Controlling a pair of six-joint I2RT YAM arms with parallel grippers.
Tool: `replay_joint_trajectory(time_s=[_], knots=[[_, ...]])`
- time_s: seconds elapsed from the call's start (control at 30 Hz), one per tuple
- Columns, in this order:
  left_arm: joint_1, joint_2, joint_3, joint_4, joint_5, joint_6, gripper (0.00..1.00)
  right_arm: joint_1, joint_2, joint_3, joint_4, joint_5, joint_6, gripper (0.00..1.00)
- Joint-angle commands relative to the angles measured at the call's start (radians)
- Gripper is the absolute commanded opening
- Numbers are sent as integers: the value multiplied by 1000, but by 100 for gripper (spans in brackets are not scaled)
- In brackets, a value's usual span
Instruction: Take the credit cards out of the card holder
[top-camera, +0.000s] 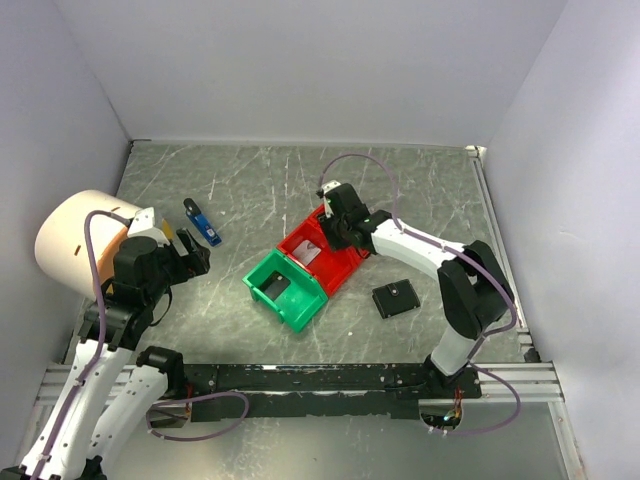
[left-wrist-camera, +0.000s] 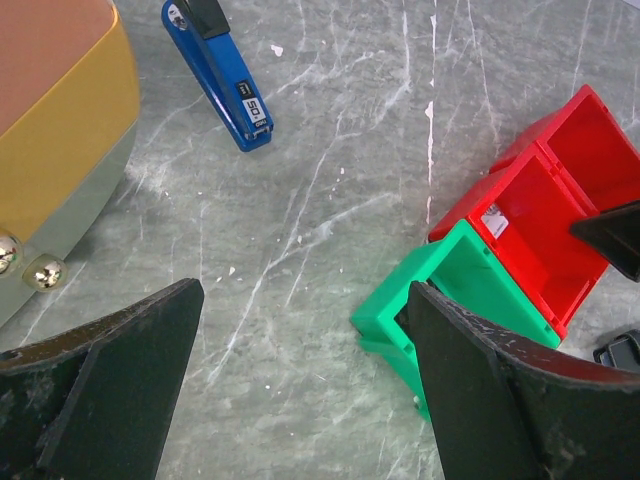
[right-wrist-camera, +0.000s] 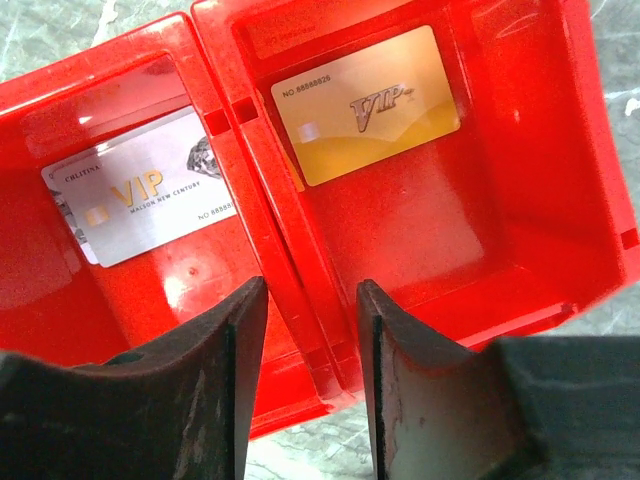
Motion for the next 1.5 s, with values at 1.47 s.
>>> replay_joint_trajectory(time_s=[1.47], knots=[[-5, 50, -9, 16, 20, -5, 95, -130, -25, 87, -56, 160, 353, 61]])
